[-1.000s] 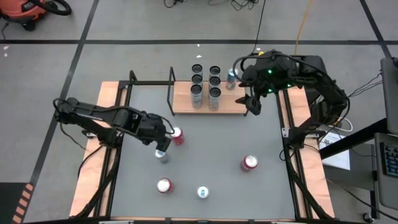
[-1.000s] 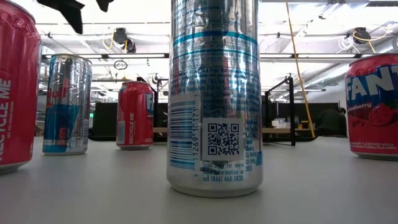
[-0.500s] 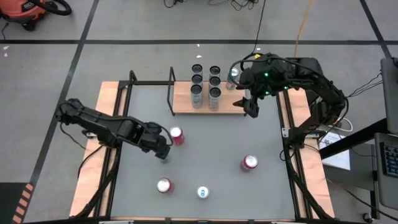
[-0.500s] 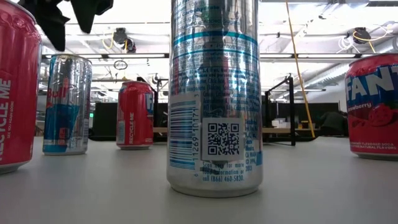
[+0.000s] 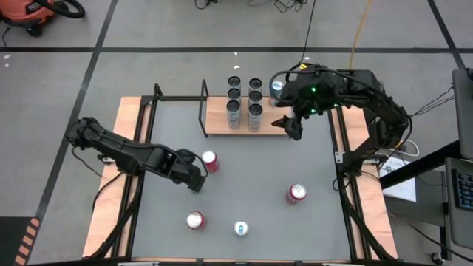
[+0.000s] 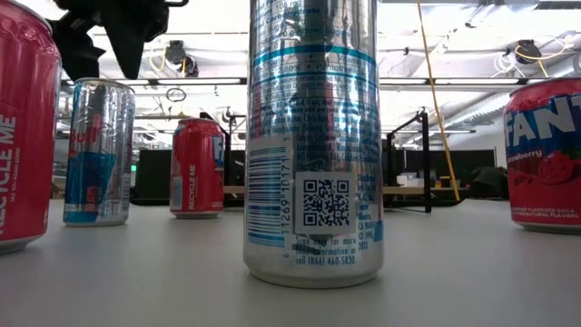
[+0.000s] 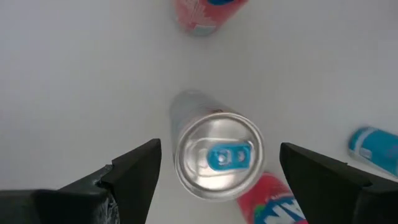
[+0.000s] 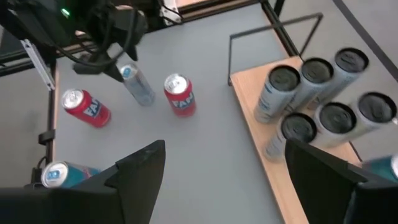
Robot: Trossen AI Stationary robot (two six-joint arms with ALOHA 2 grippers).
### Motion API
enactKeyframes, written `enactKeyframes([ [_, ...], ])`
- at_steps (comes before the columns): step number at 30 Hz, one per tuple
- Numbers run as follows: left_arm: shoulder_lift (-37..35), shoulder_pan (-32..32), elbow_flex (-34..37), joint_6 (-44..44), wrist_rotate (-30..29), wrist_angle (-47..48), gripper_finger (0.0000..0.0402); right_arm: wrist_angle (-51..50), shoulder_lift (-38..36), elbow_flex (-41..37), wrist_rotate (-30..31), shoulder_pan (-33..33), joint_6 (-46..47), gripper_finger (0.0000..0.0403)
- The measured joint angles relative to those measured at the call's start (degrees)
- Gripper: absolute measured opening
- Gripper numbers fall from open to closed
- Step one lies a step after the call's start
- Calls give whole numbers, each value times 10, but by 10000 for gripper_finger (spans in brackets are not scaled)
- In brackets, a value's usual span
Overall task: Place canned beverage on shelf
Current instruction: Put the top blue soda can aligned with the other blue soda can on the shelf
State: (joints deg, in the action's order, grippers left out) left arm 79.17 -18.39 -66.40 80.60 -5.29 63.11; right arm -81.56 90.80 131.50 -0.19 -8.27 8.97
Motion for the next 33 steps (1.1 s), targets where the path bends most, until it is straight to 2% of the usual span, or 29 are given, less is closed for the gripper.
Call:
enactKeyframes([
  [15,41,0,1,5,-1,2,327,30,49,0,1,36,-2,295],
  [25,41,0,1,-2,10,3,260,52,52,0,1,43,3,295],
  [33,41,1,0,1,12,5,238,51,52,0,1,43,8,295],
])
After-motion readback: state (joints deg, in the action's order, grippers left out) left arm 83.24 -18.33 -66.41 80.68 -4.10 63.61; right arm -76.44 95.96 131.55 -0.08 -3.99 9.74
